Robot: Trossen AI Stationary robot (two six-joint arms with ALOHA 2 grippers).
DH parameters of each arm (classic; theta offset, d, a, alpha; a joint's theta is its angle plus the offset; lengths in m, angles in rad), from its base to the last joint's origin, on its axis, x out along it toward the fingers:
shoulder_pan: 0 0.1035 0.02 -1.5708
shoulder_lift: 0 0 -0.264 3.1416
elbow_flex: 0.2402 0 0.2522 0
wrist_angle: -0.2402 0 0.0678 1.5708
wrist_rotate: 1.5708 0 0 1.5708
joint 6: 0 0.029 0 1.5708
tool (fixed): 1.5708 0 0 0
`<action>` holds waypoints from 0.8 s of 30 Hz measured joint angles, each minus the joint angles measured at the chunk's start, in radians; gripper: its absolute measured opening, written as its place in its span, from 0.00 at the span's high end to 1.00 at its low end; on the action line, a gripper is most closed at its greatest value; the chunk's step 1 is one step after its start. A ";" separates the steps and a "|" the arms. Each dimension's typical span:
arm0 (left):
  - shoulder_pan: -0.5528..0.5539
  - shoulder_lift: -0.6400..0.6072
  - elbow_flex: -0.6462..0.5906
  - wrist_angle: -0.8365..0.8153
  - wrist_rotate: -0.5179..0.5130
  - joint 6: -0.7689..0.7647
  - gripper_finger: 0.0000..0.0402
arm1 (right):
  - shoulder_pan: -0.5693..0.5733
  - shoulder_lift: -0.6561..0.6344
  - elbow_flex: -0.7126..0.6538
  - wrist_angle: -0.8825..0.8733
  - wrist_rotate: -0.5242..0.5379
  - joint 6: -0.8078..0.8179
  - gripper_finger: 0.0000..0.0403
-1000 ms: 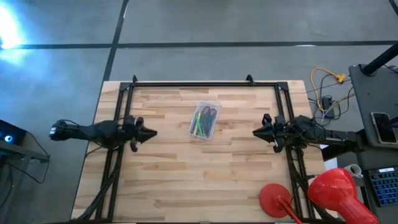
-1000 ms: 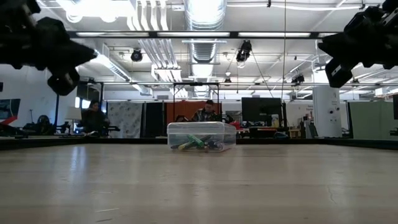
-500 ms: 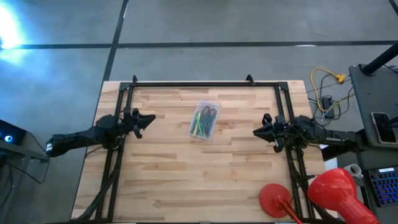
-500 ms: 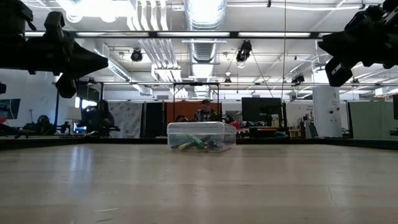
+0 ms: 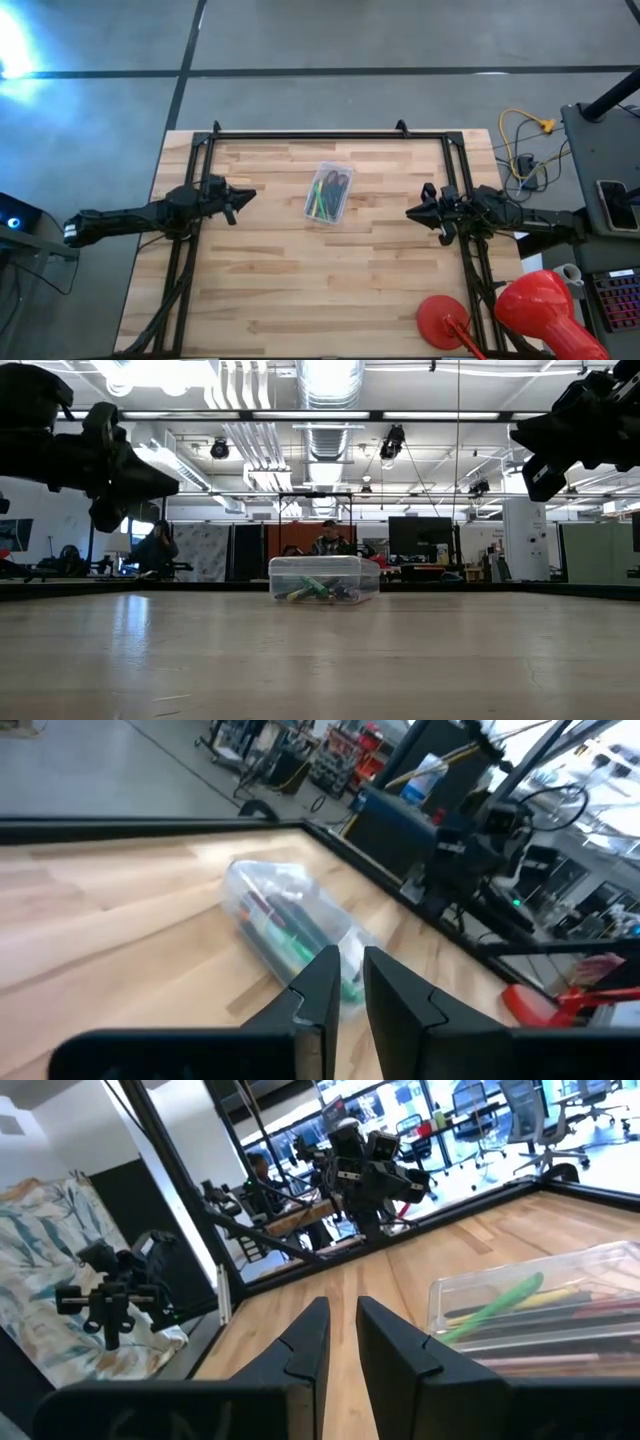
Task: Pick & place school supplies into a supply box
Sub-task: Return to Home Position
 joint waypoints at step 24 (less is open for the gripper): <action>0.000 0.269 0.000 -0.001 0.000 0.000 0.92 | 0.000 0.002 0.000 -0.001 0.000 0.000 0.88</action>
